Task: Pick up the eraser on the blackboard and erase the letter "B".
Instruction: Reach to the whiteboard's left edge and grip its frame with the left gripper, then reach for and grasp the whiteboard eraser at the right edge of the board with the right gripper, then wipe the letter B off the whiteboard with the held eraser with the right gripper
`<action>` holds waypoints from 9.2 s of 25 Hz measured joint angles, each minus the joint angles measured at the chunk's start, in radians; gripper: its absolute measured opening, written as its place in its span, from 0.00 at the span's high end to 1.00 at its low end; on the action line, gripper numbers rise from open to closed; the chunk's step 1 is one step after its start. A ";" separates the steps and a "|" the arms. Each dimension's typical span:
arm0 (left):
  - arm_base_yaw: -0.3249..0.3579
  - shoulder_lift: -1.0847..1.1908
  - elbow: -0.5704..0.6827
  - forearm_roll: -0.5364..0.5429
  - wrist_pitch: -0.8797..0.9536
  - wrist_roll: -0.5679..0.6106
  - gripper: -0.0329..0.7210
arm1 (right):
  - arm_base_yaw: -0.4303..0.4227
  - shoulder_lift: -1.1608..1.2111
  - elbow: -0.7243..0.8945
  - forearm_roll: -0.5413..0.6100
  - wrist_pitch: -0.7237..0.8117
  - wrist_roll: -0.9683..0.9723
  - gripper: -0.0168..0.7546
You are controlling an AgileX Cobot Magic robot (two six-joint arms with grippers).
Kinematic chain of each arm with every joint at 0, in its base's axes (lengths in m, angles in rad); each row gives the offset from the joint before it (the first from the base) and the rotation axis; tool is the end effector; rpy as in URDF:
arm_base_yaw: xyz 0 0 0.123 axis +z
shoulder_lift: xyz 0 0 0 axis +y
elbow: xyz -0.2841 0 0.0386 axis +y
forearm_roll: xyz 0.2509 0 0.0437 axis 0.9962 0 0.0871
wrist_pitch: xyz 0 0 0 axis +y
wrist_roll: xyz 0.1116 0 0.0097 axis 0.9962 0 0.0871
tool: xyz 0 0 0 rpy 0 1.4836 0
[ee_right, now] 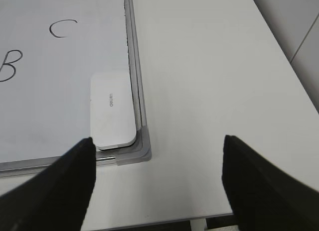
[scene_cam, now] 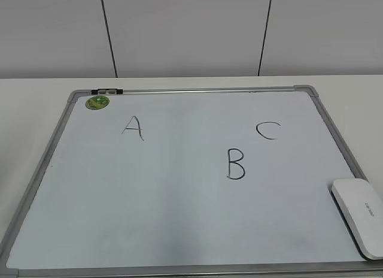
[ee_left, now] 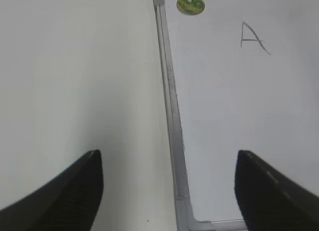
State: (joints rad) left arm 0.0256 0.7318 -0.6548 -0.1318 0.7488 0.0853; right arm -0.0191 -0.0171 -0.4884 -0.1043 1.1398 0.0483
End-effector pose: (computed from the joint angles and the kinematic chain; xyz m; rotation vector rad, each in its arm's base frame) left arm 0.1509 -0.0062 0.2910 0.0032 2.3033 -0.0960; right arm 0.0088 -0.0108 0.2586 0.0815 2.1134 -0.1088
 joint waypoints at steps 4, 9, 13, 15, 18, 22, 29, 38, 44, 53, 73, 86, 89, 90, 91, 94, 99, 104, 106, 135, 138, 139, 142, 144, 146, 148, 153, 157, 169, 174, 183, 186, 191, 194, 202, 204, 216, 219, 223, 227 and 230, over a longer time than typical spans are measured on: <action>0.000 0.238 -0.085 0.000 -0.018 0.000 0.16 | 0.000 0.000 0.000 0.000 0.000 0.000 0.22; 0.000 0.516 -0.231 0.000 -0.021 0.000 0.17 | 0.000 0.000 0.000 0.000 0.000 0.000 0.22; 0.000 0.709 -0.338 -0.006 -0.016 0.000 0.17 | 0.000 0.000 0.000 0.000 0.000 0.000 0.22; 0.000 0.791 -0.384 -0.020 -0.016 0.000 0.18 | 0.000 0.000 0.000 0.000 0.000 0.000 0.22; 0.000 0.905 -0.443 -0.035 -0.016 0.000 0.18 | 0.000 0.000 0.000 0.000 0.000 0.000 0.22; 0.000 1.026 -0.502 -0.066 -0.016 0.035 0.22 | 0.000 0.000 0.000 0.000 0.000 0.000 0.22; 0.000 1.180 -0.586 -0.079 -0.002 0.064 0.34 | 0.000 0.000 0.000 0.000 0.000 0.000 0.22; 0.000 1.302 -0.699 -0.085 0.042 0.091 0.43 | 0.000 0.000 0.000 0.000 0.000 0.000 0.22; 0.000 1.341 -0.737 -0.085 0.072 0.095 0.44 | 0.000 0.000 0.000 0.000 0.000 0.000 0.22; 0.000 1.346 -0.741 -0.079 0.077 0.095 0.48 | 0.000 0.000 0.000 0.000 0.000 0.000 0.22; 0.000 1.391 -0.756 -0.098 0.095 0.097 0.71 | 0.000 0.000 0.000 0.000 0.000 0.000 0.22; 0.000 1.397 -0.764 -0.127 0.111 0.093 0.91 | 0.000 0.005 -0.064 0.004 0.000 0.000 0.22; 0.000 1.397 -0.764 -0.130 0.111 0.093 0.91 | 0.000 0.129 -0.152 0.016 -0.018 0.000 0.22; 0.000 1.397 -0.764 -0.130 0.111 0.093 0.91 | 0.000 0.138 -0.152 0.016 -0.020 0.000 0.22; 0.000 1.397 -0.764 -0.131 0.111 0.093 0.91 | 0.000 0.238 -0.194 0.027 -0.041 0.000 0.22; 0.000 1.397 -0.764 -0.133 0.111 0.093 0.91 | 0.000 0.379 -0.211 0.056 -0.117 0.000 0.22; 0.000 1.397 -0.764 -0.133 0.112 0.093 0.91 | 0.000 0.657 -0.230 0.191 -0.160 -0.078 0.22; 0.000 1.397 -0.764 -0.133 0.112 0.093 0.91 | 0.000 0.932 -0.279 0.266 -0.140 -0.169 0.22; 0.000 1.397 -0.764 -0.133 0.112 0.093 0.91 | 0.000 1.049 -0.292 0.259 -0.138 -0.179 0.22; 0.000 1.397 -0.764 -0.135 0.114 0.091 0.92 | 0.000 1.601 -0.306 0.284 -0.421 -0.282 0.18; 0.000 1.397 -0.764 -0.135 0.114 0.091 0.92 | 0.000 1.626 -0.307 0.284 -0.428 -0.282 0.18; 0.000 1.397 -0.764 -0.135 0.114 0.091 0.92 | 0.000 1.634 -0.307 0.284 -0.429 -0.282 0.18; 0.000 1.397 -0.764 -0.135 0.114 0.091 0.92 | 0.000 1.658 -0.309 0.284 -0.437 -0.282 0.18; 0.000 1.397 -0.764 -0.135 0.114 0.091 0.92 | 0.000 1.688 -0.309 0.284 -0.444 -0.282 0.19; 0.000 1.397 -0.764 -0.135 0.114 0.091 0.92 | 0.000 1.700 -0.309 0.284 -0.446 -0.282 0.19; 0.000 1.397 -0.764 -0.135 0.114 0.091 0.92 | 0.000 1.702 -0.309 0.284 -0.446 -0.282 0.22; 0.000 1.397 -0.764 -0.135 0.113 0.091 0.92 | 0.000 1.704 -0.311 0.288 -0.446 -0.284 0.28; 0.000 1.397 -0.764 -0.135 0.113 0.091 0.92 | 0.000 1.706 -0.330 0.288 -0.410 -0.284 0.28; 0.000 1.397 -0.764 -0.135 0.113 0.091 0.92 | 0.000 1.698 -0.563 0.332 -0.129 -0.284 0.28; 0.000 1.397 -0.764 -0.135 0.113 0.091 0.92 | 0.081 1.698 -0.673 0.342 -0.105 -0.284 0.28; 0.000 1.397 -0.764 -0.135 0.113 0.091 0.92 | 0.315 1.801 -0.895 0.356 -0.105 -0.284 0.28; 0.000 1.397 -0.764 -0.135 0.113 0.091 0.92 | 0.358 1.920 -0.988 0.323 -0.105 -0.284 0.28; 0.000 1.397 -0.764 -0.137 0.113 0.091 0.92 | 0.365 2.077 -1.080 0.276 -0.105 -0.286 0.28; 0.000 1.397 -0.764 -0.137 0.113 0.091 0.92 | 0.365 2.141 -1.118 0.255 -0.105 -0.286 0.28; 0.000 1.397 -0.764 -0.137 0.111 0.091 0.92 | 0.365 2.221 -1.183 0.218 -0.084 -0.286 0.28; 0.000 1.397 -0.764 -0.137 0.111 0.091 0.92 | 0.366 2.229 -1.193 0.216 -0.071 -0.286 0.28; 0.000 1.397 -0.764 -0.135 0.111 0.091 0.92 | 0.513 2.235 -1.198 0.187 -0.058 -0.306 0.28; 0.000 1.397 -0.764 -0.135 0.111 0.091 0.92 | 0.536 2.235 -1.199 0.190 -0.058 -0.312 0.28; 0.000 1.397 -0.764 -0.132 0.111 0.091 0.92 | 0.537 2.237 -1.199 0.190 -0.060 -0.314 0.28; 0.000 1.397 -0.764 -0.132 0.111 0.091 0.92 | 0.537 2.237 -1.199 0.179 -0.066 -0.297 0.28; 0.000 1.397 -0.764 -0.129 0.111 0.091 0.92 | 0.540 2.237 -1.199 0.166 -0.068 -0.280 0.28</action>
State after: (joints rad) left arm 0.0256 2.1288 -1.4189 -0.2612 0.8595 0.1766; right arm 0.5207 2.2198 -1.6874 0.0619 1.0715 -0.2313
